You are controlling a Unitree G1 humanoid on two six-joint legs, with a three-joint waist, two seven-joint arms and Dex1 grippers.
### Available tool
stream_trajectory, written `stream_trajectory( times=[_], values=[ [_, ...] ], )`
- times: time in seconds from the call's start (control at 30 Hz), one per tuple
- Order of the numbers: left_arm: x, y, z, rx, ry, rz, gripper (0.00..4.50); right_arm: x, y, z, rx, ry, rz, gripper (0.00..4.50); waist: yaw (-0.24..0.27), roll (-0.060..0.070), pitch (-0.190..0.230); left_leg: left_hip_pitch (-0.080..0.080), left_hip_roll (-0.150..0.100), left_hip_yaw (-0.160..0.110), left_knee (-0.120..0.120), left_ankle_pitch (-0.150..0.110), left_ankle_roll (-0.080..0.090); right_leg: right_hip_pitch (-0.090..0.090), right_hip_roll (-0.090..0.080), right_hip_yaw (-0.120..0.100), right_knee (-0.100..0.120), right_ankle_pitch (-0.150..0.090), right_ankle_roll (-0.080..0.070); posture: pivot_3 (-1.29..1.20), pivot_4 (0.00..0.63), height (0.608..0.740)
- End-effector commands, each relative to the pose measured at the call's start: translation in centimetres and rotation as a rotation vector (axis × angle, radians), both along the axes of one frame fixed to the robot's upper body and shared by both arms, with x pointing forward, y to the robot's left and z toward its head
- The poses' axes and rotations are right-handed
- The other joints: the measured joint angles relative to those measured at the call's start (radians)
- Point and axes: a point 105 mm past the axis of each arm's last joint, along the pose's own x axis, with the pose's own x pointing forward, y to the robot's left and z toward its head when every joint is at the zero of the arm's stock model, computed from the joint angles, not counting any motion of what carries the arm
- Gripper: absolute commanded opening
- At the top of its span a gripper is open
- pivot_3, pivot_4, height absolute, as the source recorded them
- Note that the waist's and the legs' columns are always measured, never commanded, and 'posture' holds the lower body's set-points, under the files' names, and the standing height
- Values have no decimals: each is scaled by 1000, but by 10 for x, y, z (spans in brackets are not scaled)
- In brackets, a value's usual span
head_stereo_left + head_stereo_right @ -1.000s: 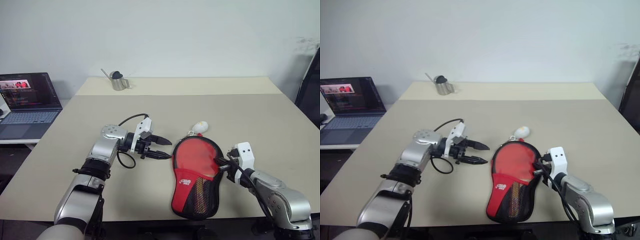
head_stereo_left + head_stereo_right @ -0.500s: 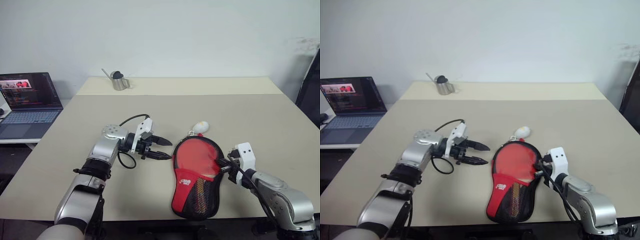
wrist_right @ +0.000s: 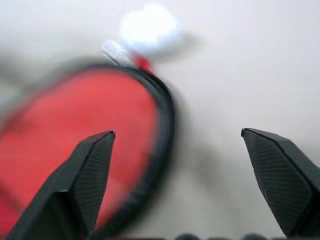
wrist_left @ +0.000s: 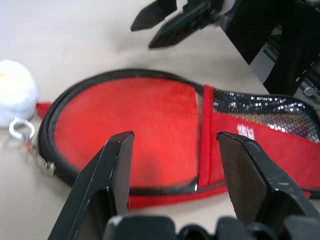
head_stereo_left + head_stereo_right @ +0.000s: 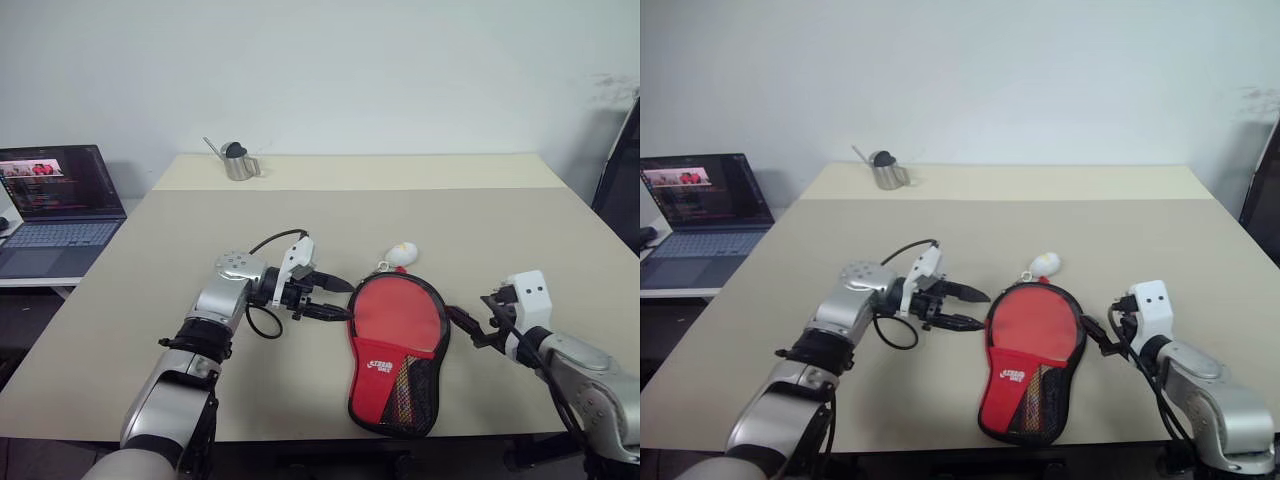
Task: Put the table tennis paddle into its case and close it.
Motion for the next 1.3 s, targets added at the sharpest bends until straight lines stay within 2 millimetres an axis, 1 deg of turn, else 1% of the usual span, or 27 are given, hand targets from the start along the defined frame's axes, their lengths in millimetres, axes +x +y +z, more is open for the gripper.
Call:
stream_trajectory(
  times=[0.03,0.17,0.3,0.43,0.5,0.6,0.7,0.8,0.9,0.97,1.13,1.2,1.3],
  values=[
    [0,-11,7,-43,-59,-1,2872,-6,2,19,61,-52,14,4486,1,0,0,0,0,0,0,0,0,0,0,0,0,0,0,0,150,740],
    [6,-21,4,-65,-80,45,2872,-6,-4,25,31,-65,-6,4486,4,0,0,0,-1,0,1,0,0,0,0,0,0,0,0,0,150,740],
    [4,-33,-2,-52,-92,47,2872,-7,-9,30,-8,-72,-8,4486,4,0,0,0,-1,1,0,0,0,0,0,0,0,0,0,0,150,740],
    [7,-50,-12,-13,-119,72,2872,-6,-13,38,-24,-88,2,4486,5,0,0,0,-1,1,1,0,0,0,0,0,0,0,0,0,150,740],
    [3,-58,-14,-12,-80,47,2872,-4,-14,41,-27,-93,3,4486,5,0,0,0,-1,1,1,0,0,0,0,1,0,0,0,0,150,740],
    [2,-69,-9,-39,-76,46,3416,-3,-13,42,-26,-95,5,4500,5,0,0,0,-1,1,1,0,0,0,0,1,0,0,0,0,150,740],
    [4,-76,-15,-18,-111,67,4428,-3,-12,43,-28,-97,9,4500,5,0,0,0,-1,1,1,0,0,0,0,1,0,0,0,0,150,740],
    [6,-76,-27,26,-129,85,4471,-2,-12,44,-35,-102,7,4500,5,0,0,0,-1,2,1,0,0,0,0,1,0,1,1,0,150,740],
    [5,-74,-44,66,-109,93,4471,12,-22,55,-47,-125,-37,4500,4,0,0,0,-1,3,1,0,0,0,0,1,0,1,1,0,150,740],
    [6,-72,-51,77,-99,105,4471,24,-25,62,-51,-135,-59,4500,3,0,0,0,-1,4,2,0,0,0,0,2,0,1,1,0,150,740],
    [3,-68,-58,69,-70,121,4471,63,-24,73,-12,-135,-86,4500,2,1,0,1,0,4,1,0,0,1,0,2,0,1,1,0,150,740],
    [3,-67,-58,64,-68,128,4471,78,-23,71,0,-122,-96,4500,2,1,-1,1,-1,4,1,0,0,1,-1,2,0,1,1,0,150,740],
    [2,-65,-57,54,-65,140,4471,105,-25,56,7,-82,-141,4500,2,1,-1,1,-1,4,1,0,0,1,0,2,0,3,5,0,150,740]
  ],
)
